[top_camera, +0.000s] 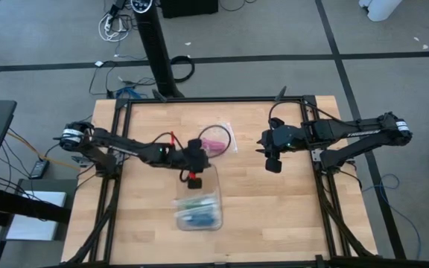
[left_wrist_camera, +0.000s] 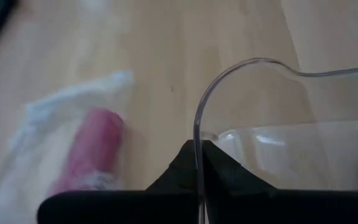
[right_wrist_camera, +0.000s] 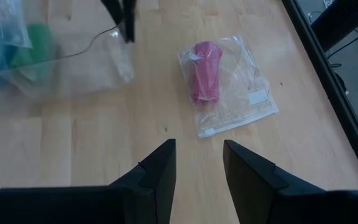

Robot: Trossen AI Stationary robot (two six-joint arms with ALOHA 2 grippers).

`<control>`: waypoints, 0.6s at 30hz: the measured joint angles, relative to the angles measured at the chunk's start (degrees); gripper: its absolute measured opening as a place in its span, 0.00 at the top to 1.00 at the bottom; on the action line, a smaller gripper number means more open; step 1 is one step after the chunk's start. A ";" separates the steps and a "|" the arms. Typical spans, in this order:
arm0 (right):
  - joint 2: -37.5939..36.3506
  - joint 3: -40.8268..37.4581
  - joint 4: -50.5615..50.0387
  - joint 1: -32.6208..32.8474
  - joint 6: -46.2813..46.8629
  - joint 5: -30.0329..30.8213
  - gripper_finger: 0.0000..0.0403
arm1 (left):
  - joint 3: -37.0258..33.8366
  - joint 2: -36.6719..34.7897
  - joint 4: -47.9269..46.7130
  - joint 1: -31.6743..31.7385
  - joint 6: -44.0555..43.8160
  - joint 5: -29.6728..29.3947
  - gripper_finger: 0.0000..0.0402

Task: Roll bandage
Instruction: Move the transparent bin to the bottom center of the table, then put the packed rolled pink bandage into the transparent bin

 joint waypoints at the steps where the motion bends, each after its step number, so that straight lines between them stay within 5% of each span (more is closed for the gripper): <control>1: 0.00 0.00 -0.01 0.00 0.09 0.02 0.67 | 0.00 -0.02 1.29 0.71 -0.04 0.47 0.98; 18: 4.73 -0.53 6.96 -5.04 10.25 -1.01 0.60 | 0.92 -0.08 1.67 2.18 -4.57 5.78 0.71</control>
